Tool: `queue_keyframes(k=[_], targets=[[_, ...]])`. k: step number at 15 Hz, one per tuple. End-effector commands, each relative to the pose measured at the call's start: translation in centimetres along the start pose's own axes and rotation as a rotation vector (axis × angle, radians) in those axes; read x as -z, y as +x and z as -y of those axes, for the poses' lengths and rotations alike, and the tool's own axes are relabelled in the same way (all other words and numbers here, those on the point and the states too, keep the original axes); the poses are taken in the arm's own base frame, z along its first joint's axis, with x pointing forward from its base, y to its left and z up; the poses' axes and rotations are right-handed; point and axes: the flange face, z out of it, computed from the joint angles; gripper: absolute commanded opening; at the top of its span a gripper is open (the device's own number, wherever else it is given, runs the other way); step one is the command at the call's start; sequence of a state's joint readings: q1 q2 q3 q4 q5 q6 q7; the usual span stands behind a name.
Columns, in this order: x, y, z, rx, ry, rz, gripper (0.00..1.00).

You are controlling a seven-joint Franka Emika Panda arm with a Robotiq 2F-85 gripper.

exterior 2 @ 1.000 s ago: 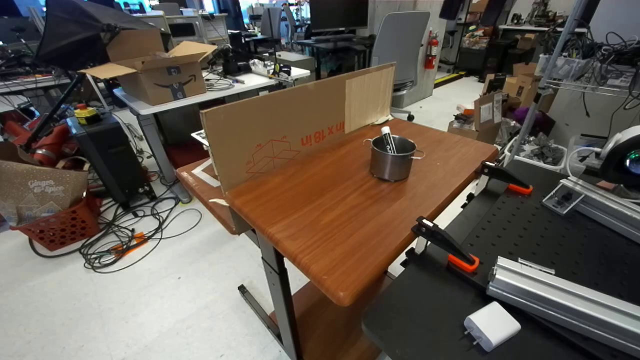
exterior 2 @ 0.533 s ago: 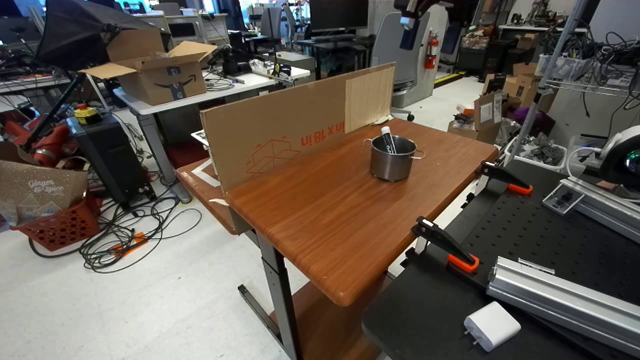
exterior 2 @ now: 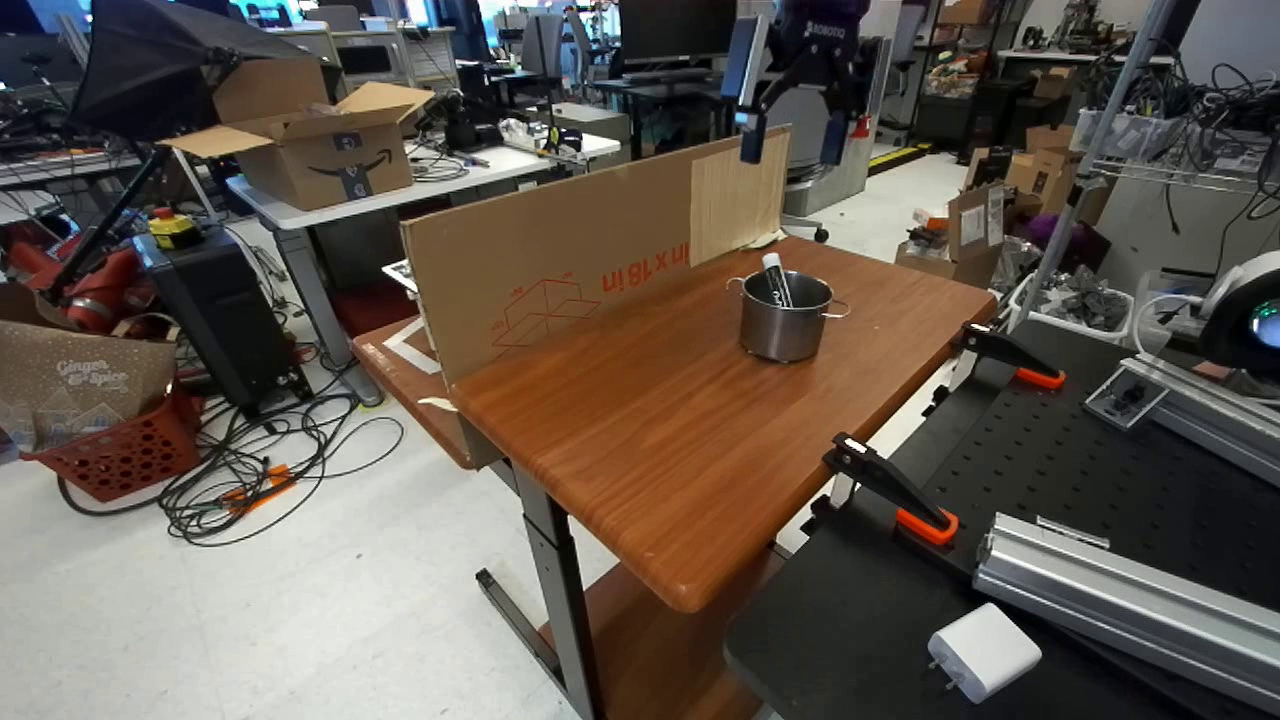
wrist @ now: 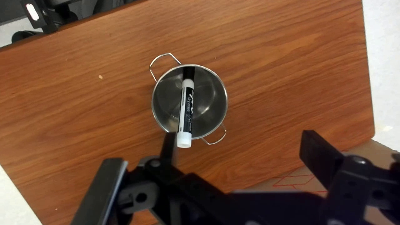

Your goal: Remove the marker from the bowl and put it on the table

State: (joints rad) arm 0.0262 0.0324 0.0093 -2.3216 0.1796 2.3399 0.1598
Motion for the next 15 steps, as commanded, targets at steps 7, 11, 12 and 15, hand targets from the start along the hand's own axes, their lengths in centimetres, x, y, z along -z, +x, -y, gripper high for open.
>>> queue_keyframes(k=[7, 11, 12, 15], targets=[[-6.6, 4.8, 1.0, -0.110, -0.057, 0.002, 1.00], [-8.7, 5.2, 1.0, -0.143, -0.106, 0.007, 1.00], [-9.2, 5.3, 0.9, -0.148, -0.115, 0.009, 1.00], [-10.1, 5.2, 0.7, -0.157, -0.142, 0.019, 1.00]])
